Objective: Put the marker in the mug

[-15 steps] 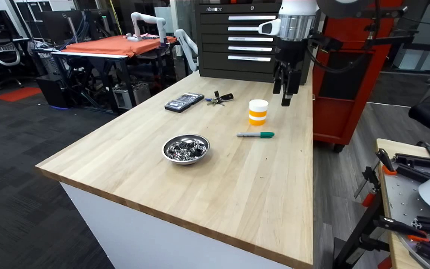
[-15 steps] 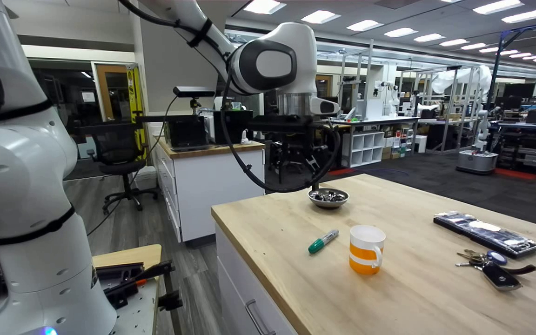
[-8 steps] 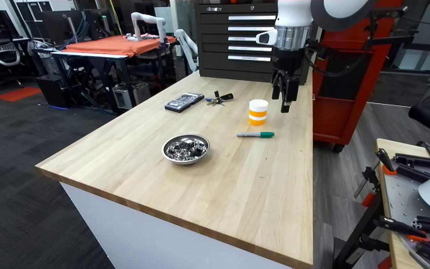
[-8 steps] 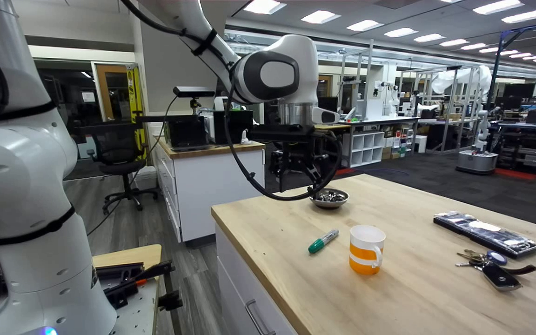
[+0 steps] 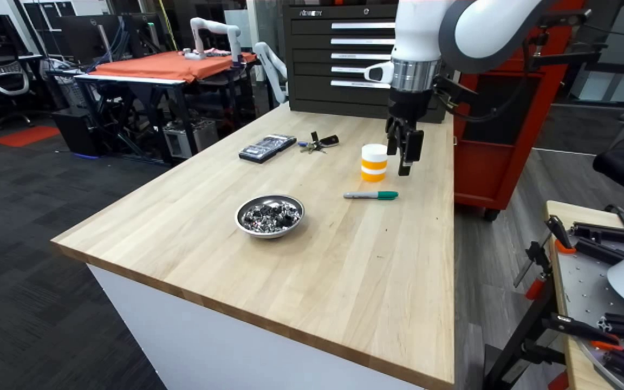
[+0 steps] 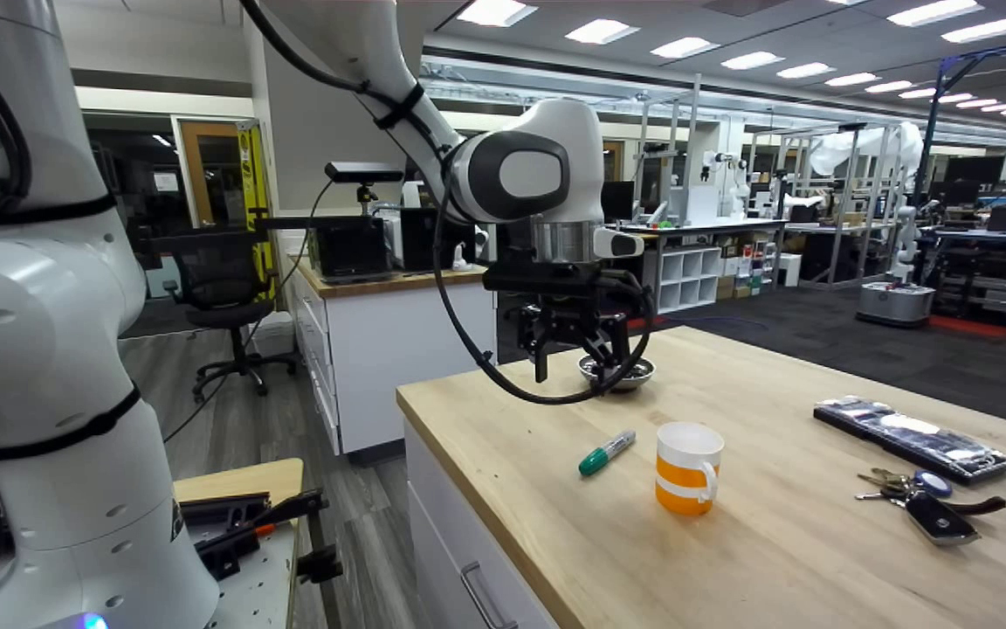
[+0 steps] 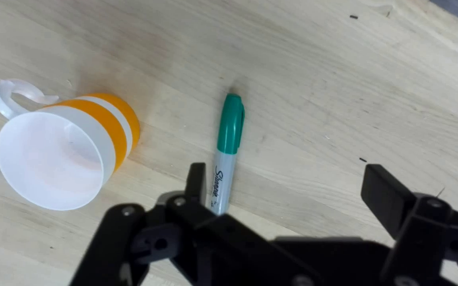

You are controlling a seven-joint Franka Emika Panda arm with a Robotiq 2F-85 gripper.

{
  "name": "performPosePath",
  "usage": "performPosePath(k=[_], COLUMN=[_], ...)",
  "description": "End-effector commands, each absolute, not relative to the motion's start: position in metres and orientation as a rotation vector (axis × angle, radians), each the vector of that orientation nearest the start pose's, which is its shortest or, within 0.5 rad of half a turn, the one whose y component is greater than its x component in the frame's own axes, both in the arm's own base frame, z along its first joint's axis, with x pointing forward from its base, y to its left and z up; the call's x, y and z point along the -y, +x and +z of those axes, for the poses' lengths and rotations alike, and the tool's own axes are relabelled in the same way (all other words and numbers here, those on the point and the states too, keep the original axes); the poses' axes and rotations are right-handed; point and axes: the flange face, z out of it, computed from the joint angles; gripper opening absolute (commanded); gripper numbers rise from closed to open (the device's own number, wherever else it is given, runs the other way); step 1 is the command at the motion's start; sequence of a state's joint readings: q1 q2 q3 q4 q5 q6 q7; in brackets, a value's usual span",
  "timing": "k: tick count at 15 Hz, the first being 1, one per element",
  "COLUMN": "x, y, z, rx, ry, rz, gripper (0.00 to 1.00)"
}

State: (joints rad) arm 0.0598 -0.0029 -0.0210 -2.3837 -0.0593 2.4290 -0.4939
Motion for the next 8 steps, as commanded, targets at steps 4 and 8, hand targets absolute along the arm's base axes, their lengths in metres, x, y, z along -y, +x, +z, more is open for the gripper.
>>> performPosePath(k=[4,8], x=[-0.014,-0.008], y=[0.505,0.507], z=[0.303,0.286], rx=[0.895,0.872], ry=[-3.073,-3.072], rz=[-0.103,-0.091], gripper=[1.0,1.0])
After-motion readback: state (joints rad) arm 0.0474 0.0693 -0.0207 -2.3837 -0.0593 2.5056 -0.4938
